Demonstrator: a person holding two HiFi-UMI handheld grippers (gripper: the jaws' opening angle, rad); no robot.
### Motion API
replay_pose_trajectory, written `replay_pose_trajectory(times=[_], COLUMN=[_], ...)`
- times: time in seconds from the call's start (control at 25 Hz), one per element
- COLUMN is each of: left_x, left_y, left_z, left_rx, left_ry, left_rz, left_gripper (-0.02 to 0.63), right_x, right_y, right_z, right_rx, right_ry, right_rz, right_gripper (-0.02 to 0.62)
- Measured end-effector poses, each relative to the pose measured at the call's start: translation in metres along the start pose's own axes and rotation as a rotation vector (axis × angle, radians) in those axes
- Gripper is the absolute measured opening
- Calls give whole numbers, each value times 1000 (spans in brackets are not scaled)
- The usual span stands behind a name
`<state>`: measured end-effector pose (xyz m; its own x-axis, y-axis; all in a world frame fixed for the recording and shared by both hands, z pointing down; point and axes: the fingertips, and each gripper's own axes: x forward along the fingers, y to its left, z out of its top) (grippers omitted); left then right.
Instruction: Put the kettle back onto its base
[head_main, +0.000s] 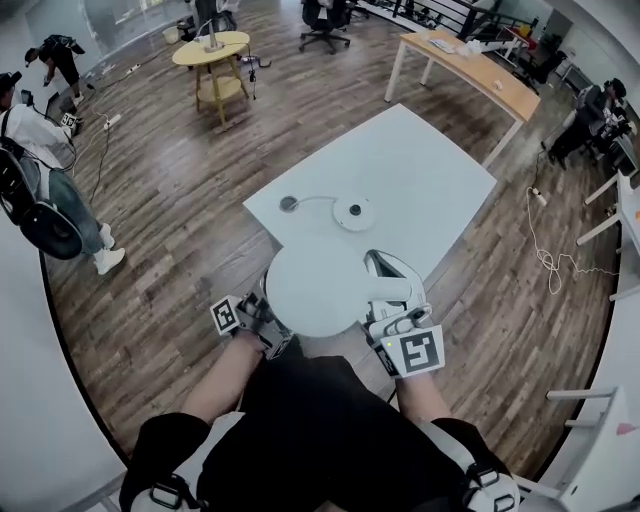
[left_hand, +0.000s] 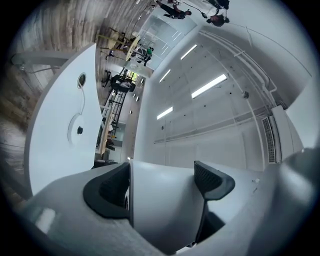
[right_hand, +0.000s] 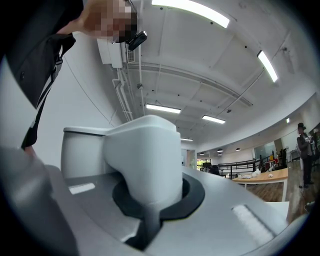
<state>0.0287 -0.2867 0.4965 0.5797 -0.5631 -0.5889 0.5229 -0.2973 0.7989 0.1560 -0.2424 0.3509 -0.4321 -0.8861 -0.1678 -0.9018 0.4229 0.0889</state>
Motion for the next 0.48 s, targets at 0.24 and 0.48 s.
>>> replay_pose_trajectory(times=[0.24,0.48], left_x=[40,81], left_y=[36,68], left_z=[24,39], left_rx=[-53,-97], left_ry=[51,120], left_rz=[11,10], left_gripper=[411,410], right_x=[27,45], right_y=[-41,-76], right_z=[-16,-21], right_rx=[-30,-48], right_ry=[-6,-7], right_rz=[-76,-150], right_gripper=[0,0])
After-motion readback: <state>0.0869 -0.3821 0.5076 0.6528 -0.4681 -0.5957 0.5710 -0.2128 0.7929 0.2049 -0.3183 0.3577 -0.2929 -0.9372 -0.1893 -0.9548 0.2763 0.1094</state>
